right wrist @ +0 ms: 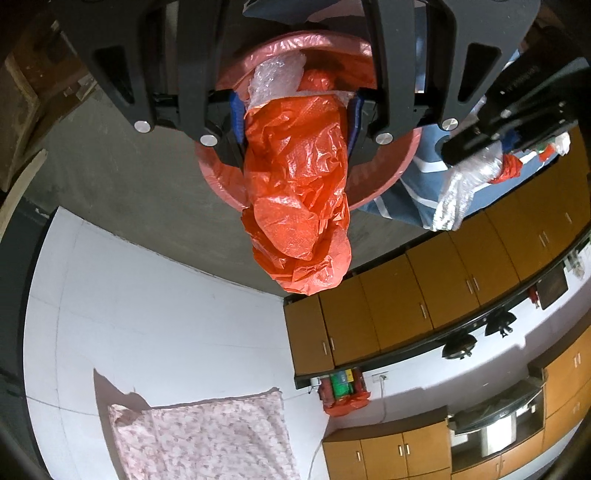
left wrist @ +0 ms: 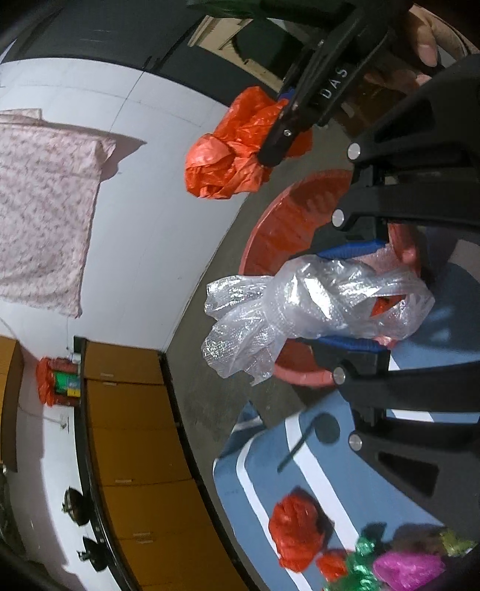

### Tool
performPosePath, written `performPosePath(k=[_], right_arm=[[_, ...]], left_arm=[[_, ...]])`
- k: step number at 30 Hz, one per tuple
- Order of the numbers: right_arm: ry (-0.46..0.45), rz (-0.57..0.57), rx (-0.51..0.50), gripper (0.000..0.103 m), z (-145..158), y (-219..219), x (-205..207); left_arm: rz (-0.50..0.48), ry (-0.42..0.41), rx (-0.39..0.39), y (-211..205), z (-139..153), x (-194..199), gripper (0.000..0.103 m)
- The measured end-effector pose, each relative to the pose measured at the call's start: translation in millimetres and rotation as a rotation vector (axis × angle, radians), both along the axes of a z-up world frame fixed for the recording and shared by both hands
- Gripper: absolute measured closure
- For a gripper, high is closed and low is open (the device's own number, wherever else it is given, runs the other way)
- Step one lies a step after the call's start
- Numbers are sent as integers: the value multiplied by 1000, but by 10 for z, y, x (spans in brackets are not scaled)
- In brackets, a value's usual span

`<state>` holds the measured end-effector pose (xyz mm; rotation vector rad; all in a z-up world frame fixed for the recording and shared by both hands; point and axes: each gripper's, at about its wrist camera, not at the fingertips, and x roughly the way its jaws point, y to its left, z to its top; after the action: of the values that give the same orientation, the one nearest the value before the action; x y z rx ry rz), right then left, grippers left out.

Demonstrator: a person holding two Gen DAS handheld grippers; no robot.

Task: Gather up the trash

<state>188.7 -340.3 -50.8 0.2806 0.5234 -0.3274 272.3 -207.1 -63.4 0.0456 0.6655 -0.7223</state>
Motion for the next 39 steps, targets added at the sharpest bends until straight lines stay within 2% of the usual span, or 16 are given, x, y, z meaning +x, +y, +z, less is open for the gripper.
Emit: performPosePath(k=[7,18,20,22,28,30,32,36,39], right_arm=[[-5,-17,29,61,-70,-85,64],[-4,-7,55,60,-127,-125,187],[-11,-7,60,55,-131,-147,189],[-13,-6,66,52,-149,-175,176],[-13,-27,58,42,-142,-193,141],[-15,-41,39,31,-119,-184,116],[-21,-54,16,25,-91,-158,83],[-29,-55,-3,18,-51,-71,72],[-32,-38,-16,17,-31,65,86]], left_arm=[[-37,7,19,-131,-89,107,68],[-30,18,25,-189,-151,193,66],[-21,20,26,-195,-159,203,56],[-7,26,19,-181,-170,226,49],[40,52,8,-51,-202,295,43],[61,51,3,31,-189,295,38],[89,41,-4,138,-157,275,31],[142,11,-6,369,-66,193,24],[191,-20,4,582,12,101,19]])
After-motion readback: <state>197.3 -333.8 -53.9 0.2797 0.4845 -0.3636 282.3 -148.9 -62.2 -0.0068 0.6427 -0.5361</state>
